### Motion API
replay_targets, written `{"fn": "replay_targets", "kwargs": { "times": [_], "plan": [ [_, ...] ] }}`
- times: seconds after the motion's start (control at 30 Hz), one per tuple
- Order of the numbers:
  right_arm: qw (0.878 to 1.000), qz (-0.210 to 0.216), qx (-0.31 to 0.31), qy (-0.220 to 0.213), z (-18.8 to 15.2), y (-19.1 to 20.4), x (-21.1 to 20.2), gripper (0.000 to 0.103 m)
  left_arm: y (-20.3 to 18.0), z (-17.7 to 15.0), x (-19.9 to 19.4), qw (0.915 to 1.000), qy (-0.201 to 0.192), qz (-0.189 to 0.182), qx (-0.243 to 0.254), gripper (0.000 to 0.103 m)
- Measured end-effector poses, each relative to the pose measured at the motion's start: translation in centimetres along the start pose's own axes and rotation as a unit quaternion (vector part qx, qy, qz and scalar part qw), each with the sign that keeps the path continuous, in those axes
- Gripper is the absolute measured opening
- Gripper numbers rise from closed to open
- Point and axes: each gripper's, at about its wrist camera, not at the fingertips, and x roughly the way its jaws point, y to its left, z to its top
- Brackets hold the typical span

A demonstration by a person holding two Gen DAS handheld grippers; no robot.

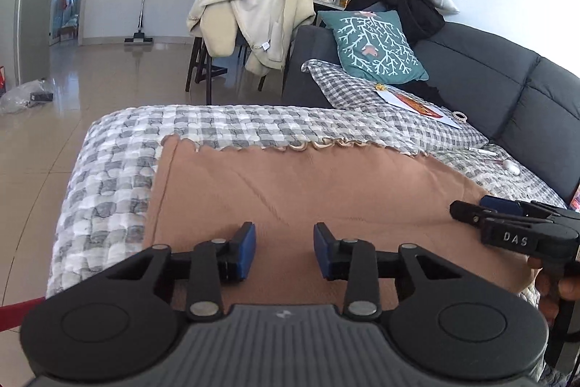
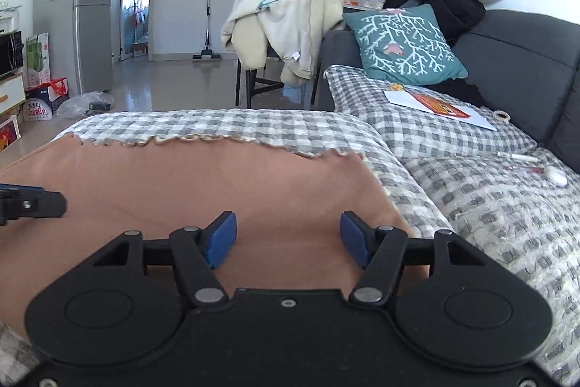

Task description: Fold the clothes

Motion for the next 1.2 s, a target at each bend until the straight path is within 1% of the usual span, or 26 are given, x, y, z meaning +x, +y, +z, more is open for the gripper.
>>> {"fn": "replay_targets", "kwargs": {
  "times": [0.07,0.1,0.13,0.2,0.27,0.3,0.33,0.4,0.47,0.57,0.63,0.73,0.8,0.83,0.9,0.93,0.97,1.0,1.03,1.07,1.1,1.13,1.17,1.2],
  "plan": [
    [1.0,-0.005,0.008,-0.002,-0.4,-1.7,-0.7,0.063,0.6,-0.5,-0.8,0.9999,-0.006,-0.002,0.01,0.037],
    [1.0,-0.014,0.006,-0.003,-0.7,-2.4,-1.0,0.063,1.0,-0.6,-1.0,0.9999,-0.008,-0.008,0.009,0.037],
    [1.0,-0.024,0.003,-0.004,-1.1,-2.9,-1.3,0.066,1.3,-0.7,-1.2,0.9998,-0.009,-0.013,0.009,0.037],
    [0.999,-0.035,0.011,0.006,-1.6,-3.7,-1.5,0.068,1.8,-1.1,-2.0,0.9995,-0.011,-0.025,0.013,0.037],
    [0.999,-0.02,0.044,0.011,-2.2,-5.5,-2.0,0.069,2.0,-1.0,-2.8,0.9994,-0.006,-0.029,0.02,0.036],
    [0.998,-0.016,0.055,0.013,-2.3,-6.1,-2.3,0.069,2.0,-0.8,-3.2,0.9994,-0.002,-0.031,0.016,0.037],
    [0.998,-0.015,0.058,0.015,-2.1,-6.5,-2.6,0.069,2.3,-0.3,-3.8,0.9994,0.001,-0.034,0.005,0.038],
    [0.998,-0.016,0.062,0.017,-1.6,-6.9,-3.0,0.069,2.6,0.3,-4.6,0.9994,-0.002,-0.032,-0.009,0.056],
    [0.997,-0.016,0.076,0.015,-0.3,-7.4,-3.4,0.069,3.3,1.4,-4.8,0.9996,-0.016,-0.013,-0.019,0.058],
    [0.996,-0.01,0.087,0.013,1.5,-7.7,-3.0,0.07,4.5,3.0,-3.7,0.9991,-0.01,0.007,-0.041,0.059],
    [0.995,-0.001,0.095,0.016,2.7,-8.0,-2.2,0.069,5.3,3.9,-2.2,0.999,0.012,0.01,-0.041,0.06],
    [0.996,0.006,0.089,0.03,4.0,-7.9,-0.6,0.069,6.2,4.8,0.1,0.998,0.044,0.021,-0.04,0.059],
    [0.996,0.009,0.083,0.036,4.6,-7.8,0.5,0.069,6.9,5.2,1.3,0.9971,0.052,0.021,-0.051,0.057],
    [0.995,0.014,0.086,0.047,4.9,-7.8,1.7,0.069,7.3,5.4,2.0,0.9966,0.052,0.018,-0.062,0.057],
    [0.992,0.024,0.105,0.063,4.9,-7.9,3.2,0.069,8.0,5.5,3.1,0.995,0.053,0.01,-0.084,0.055],
    [0.991,0.026,0.115,0.067,4.8,-8.0,3.8,0.068,8.2,5.6,3.6,0.9941,0.054,0.005,-0.094,0.054],
    [0.989,0.025,0.129,0.075,4.7,-8.0,4.9,0.067,8.4,5.6,4.1,0.9933,0.056,0.003,-0.102,0.048],
    [0.987,0.021,0.135,0.084,4.5,-7.9,5.7,0.063,8.6,5.6,4.6,0.9923,0.058,0.002,-0.109,0.042],
    [0.986,0.02,0.137,0.091,4.3,-7.8,6.2,0.056,8.9,5.7,5.3,0.9909,0.062,0.0,-0.12,0.039],
    [0.985,0.02,0.138,0.097,4.2,-7.7,6.7,0.05,9.2,5.7,5.7,0.9894,0.063,-0.004,-0.131,0.034],
    [0.985,0.023,0.138,0.099,4.1,-7.5,7.1,0.04,9.4,5.7,5.9,0.9878,0.063,-0.008,-0.142,0.026],
    [0.986,0.025,0.138,0.095,4.1,-7.3,7.2,0.03,9.5,5.7,6.1,0.9866,0.062,-0.01,-0.15,0.02],
    [0.986,0.023,0.136,0.09,4.1,-7.1,7.2,0.023,9.5,5.8,6.1,0.9865,0.057,-0.009,-0.153,0.013],
    [0.987,0.015,0.135,0.083,4.3,-6.9,7.1,0.013,9.5,5.9,6.0,0.987,0.049,-0.006,-0.153,0.009]
  ]
}}
